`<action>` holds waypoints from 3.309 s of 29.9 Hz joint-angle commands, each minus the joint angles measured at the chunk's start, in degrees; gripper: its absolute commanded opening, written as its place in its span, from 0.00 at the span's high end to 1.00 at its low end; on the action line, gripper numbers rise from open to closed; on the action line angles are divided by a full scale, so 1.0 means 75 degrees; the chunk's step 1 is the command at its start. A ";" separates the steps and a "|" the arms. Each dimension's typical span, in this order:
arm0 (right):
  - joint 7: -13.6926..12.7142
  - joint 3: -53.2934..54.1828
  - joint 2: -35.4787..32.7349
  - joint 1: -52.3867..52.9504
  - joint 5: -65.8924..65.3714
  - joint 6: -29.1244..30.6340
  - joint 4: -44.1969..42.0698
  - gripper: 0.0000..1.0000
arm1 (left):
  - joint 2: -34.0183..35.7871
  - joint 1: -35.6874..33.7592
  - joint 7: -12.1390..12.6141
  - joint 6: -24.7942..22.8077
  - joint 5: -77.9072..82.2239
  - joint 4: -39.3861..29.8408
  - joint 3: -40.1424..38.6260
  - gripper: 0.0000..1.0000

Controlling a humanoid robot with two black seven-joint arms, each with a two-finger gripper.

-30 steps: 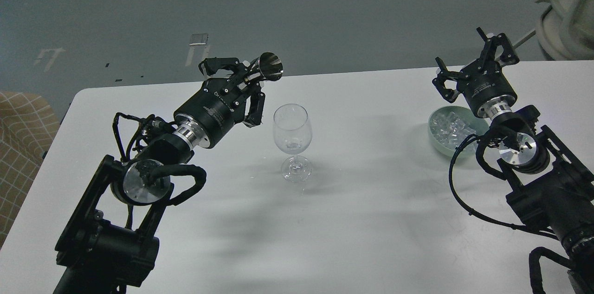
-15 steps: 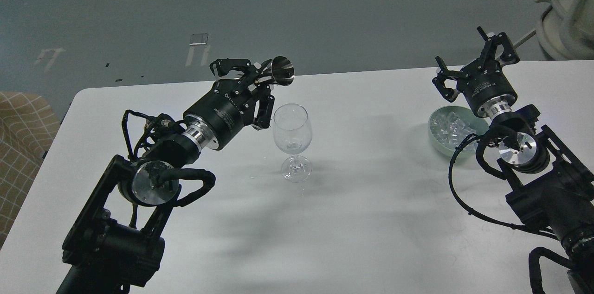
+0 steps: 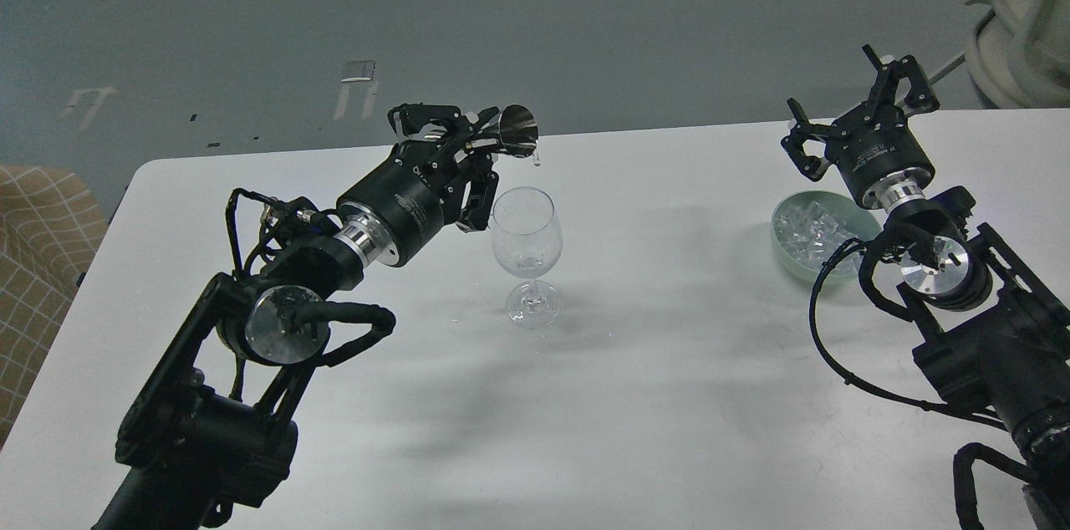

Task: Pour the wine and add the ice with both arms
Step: 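Tilt the jigger with the left gripper to pour into the glass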

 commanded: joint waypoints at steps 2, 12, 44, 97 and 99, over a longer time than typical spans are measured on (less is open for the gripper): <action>0.0000 0.0000 -0.0001 -0.0004 0.0000 0.0009 0.0000 0.00 | 0.0363 -0.0070 -0.0012 -0.0226 0.0005 0.0108 -0.0018 0.92; 0.0000 0.0000 -0.0001 0.0020 0.0000 0.0009 0.0000 0.00 | 0.0469 -0.0035 0.0000 -0.0706 0.0474 0.0108 0.0006 0.92; 0.0000 0.0000 -0.0013 0.0020 0.0000 0.0021 0.0000 0.00 | 0.0997 -0.0070 0.0011 -0.1503 0.1036 0.0284 0.0134 0.92; 0.0011 0.0071 -0.0060 -0.0039 0.0012 0.0033 0.0035 0.00 | 0.1383 -0.0984 0.0117 -0.2500 0.3075 0.0612 0.0650 0.92; 0.0011 0.0071 -0.0060 -0.0039 0.0012 0.0044 0.0035 0.00 | 0.1383 -0.1008 0.0128 -0.2500 0.3134 0.0600 0.0650 0.92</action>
